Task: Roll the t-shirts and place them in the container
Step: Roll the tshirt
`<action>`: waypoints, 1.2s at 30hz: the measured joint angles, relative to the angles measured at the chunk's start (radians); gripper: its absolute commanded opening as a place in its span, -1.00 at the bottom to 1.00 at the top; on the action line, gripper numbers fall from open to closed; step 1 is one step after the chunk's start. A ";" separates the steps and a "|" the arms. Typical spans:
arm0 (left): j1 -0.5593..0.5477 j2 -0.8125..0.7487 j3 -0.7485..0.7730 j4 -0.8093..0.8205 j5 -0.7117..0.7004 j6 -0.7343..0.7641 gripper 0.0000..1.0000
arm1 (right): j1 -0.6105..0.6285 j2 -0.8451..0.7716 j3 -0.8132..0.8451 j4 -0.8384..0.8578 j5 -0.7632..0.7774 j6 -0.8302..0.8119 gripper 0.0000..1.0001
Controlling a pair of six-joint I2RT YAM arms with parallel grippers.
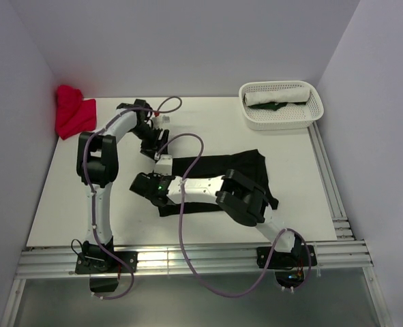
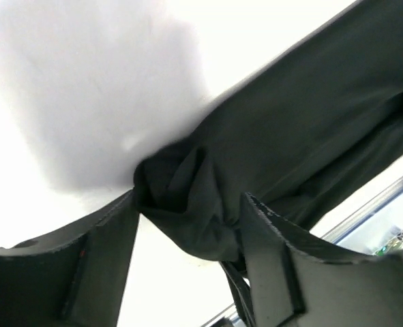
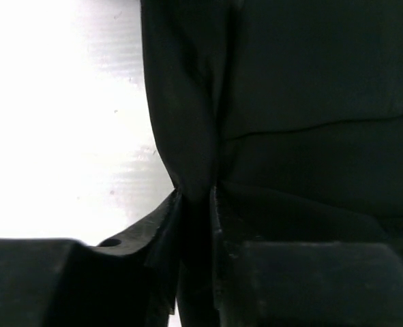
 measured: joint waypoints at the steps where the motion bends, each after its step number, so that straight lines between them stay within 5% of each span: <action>1: 0.004 0.003 0.023 -0.002 0.013 0.000 0.36 | -0.003 -0.018 -0.029 0.029 -0.015 0.007 -0.70; 10: 0.124 -0.015 0.139 -0.029 0.178 0.025 0.46 | -0.108 -0.270 -0.544 0.584 -0.325 0.146 -0.83; 18: 0.179 -0.134 -0.178 0.029 0.325 0.096 0.52 | -0.198 -0.263 -0.834 1.151 -0.525 0.362 -0.84; 25: 0.155 -0.141 -0.355 0.149 0.395 0.093 0.43 | -0.203 -0.172 -0.880 1.403 -0.594 0.487 -0.84; 28: 0.141 -0.122 -0.375 0.222 0.391 0.043 0.05 | -0.204 -0.168 -0.892 1.428 -0.601 0.505 -0.76; 32: 0.116 -0.099 -0.376 0.282 0.355 -0.029 -0.57 | -0.204 -0.172 -0.893 1.417 -0.603 0.504 -0.31; 36: 0.089 -0.095 -0.369 0.297 0.303 -0.086 -0.77 | -0.203 -0.230 -0.874 1.308 -0.584 0.463 -0.08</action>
